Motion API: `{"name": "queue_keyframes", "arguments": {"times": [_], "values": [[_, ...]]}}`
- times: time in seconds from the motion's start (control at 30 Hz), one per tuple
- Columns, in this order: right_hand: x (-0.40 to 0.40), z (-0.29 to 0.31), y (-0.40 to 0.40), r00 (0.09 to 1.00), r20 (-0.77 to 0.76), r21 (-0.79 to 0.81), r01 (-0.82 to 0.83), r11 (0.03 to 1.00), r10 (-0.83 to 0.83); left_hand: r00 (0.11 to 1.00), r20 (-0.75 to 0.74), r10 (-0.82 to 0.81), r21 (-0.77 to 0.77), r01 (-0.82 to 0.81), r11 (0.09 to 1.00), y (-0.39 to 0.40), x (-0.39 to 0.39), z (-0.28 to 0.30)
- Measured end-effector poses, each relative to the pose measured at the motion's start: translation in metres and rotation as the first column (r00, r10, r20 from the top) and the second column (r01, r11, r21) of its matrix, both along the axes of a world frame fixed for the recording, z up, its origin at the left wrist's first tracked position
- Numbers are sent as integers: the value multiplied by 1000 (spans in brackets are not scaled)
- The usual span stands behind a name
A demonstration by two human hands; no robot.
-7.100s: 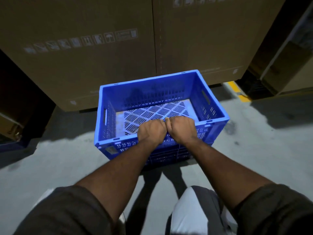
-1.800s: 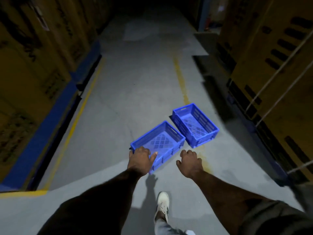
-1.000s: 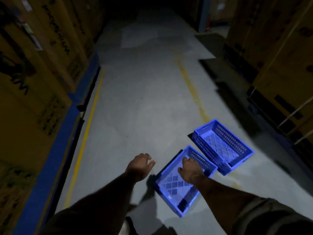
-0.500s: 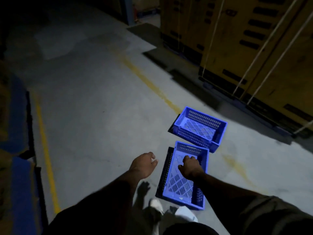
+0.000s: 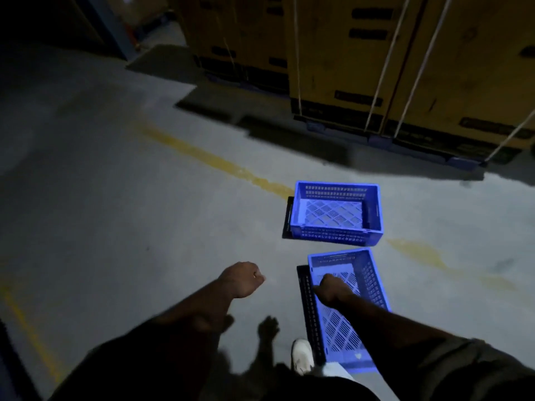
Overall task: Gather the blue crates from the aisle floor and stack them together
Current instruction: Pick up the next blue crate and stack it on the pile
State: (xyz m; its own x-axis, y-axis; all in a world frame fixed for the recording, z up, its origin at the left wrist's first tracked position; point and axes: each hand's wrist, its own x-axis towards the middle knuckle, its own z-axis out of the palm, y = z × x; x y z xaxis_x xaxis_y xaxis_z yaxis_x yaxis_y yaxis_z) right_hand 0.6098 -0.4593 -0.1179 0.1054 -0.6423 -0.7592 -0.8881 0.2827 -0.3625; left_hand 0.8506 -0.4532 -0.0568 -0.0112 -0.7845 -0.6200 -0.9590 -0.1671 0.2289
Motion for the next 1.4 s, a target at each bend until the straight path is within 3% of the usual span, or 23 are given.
{"name": "queue_keyframes", "arguments": {"times": [0.1, 0.3, 0.47, 0.57, 0.67, 0.83, 0.9, 1.07, 1.13, 1.4], "values": [[2, 5, -27, 994, 44, -29, 105, 994, -104, 999, -35, -33, -27, 32, 999, -58, -6, 0], [-20, -1, -46, 924, 3, -62, 381, 922, -382, 937, -119, -329, 74, 339, 938, -148, -62, -15], [-32, -17, -51, 699, -41, -63, 711, 700, -714, 827, -132, -547, 98, 560, 823, -213, -99, -50], [-19, -30, -54, 500, -60, -128, 855, 503, -864, 725, -142, -674, 93, 688, 720, -245, -116, -75], [5, -49, -50, 269, -99, -166, 945, 282, -958, 679, -135, -722, 103, 734, 671, -264, -133, -102], [35, -97, -35, 7, -128, -100, 995, 20, -992, 610, -169, -774, 175, 792, 585, -269, -160, -161], [35, -121, -29, -56, -131, -78, 996, -47, -990, 595, -190, -781, 183, 803, 568, -268, -175, -190], [9, -185, -8, -148, -142, -163, 979, -124, -979, 583, -176, -793, 103, 812, 574, -259, -205, -271], [-1, -219, 1, -180, -156, -205, 968, -146, -971, 551, -147, -821, 123, 834, 538, -257, -208, -311], [-17, -367, 30, -299, -236, -223, 943, -248, -925, 500, -46, -865, 101, 863, 494, -244, -218, -452]]}}
